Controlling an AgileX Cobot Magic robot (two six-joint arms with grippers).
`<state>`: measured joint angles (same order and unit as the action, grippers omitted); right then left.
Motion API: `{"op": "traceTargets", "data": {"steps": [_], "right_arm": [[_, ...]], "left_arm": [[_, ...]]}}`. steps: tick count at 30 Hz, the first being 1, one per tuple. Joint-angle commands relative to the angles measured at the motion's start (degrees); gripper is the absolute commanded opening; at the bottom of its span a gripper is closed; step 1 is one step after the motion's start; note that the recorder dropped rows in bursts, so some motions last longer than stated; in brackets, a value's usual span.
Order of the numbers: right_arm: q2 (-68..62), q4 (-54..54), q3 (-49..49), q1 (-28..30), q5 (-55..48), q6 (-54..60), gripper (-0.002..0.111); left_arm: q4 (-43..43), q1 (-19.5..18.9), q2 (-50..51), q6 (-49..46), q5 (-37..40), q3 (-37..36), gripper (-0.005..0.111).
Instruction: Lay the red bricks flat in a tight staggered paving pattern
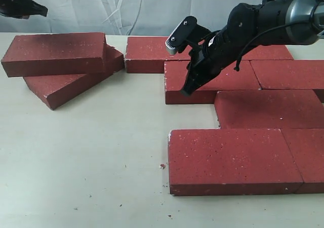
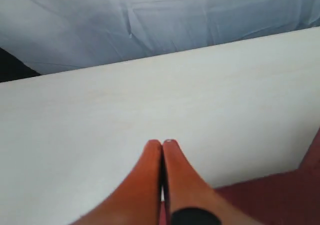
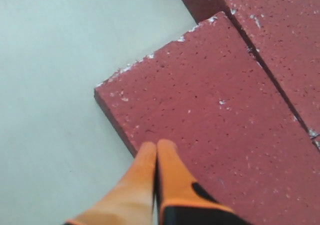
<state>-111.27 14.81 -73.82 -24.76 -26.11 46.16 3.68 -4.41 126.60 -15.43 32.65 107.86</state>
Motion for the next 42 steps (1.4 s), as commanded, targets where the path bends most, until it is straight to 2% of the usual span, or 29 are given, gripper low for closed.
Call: {"op": "traceTargets", "data": {"steps": [1, 7, 12, 21, 24, 31, 36, 42], "right_arm": [[0.02, 0.78, -0.16, 0.18, 0.6, 0.06, -0.001], [0.08, 0.9, -0.16, 0.18, 1.4, 0.06, -0.001], [0.08, 0.9, -0.16, 0.18, 1.4, 0.06, -0.001], [0.08, 0.9, -0.16, 0.18, 1.4, 0.06, -0.001], [0.08, 1.49, -0.16, 0.18, 1.42, 0.06, -0.001], [0.08, 1.76, -0.16, 0.18, 1.65, 0.19, -0.001], [0.08, 2.3, -0.16, 0.18, 2.36, 0.19, -0.001], [0.08, 2.47, -0.16, 0.18, 4.0, 0.19, -0.001]], "left_arm": [[4.48, 0.04, 7.11, 0.55, 2.64, 9.12, 0.0], [5.2, 0.04, 12.03, 0.32, 10.57, 14.42, 0.0], [5.19, 0.04, 9.48, -0.12, 21.38, 16.0, 0.0], [8.3, 0.04, 6.79, -4.65, 34.36, 16.12, 0.0], [8.19, 0.04, 6.44, -5.39, 33.46, 16.12, 0.0], [12.68, 0.04, 4.31, -5.39, 21.44, 16.12, 0.0], [12.85, 0.04, 6.14, -5.32, 14.94, 16.12, 0.0], [12.2, 0.04, 10.09, -5.44, 12.77, 16.12, 0.0]]}}
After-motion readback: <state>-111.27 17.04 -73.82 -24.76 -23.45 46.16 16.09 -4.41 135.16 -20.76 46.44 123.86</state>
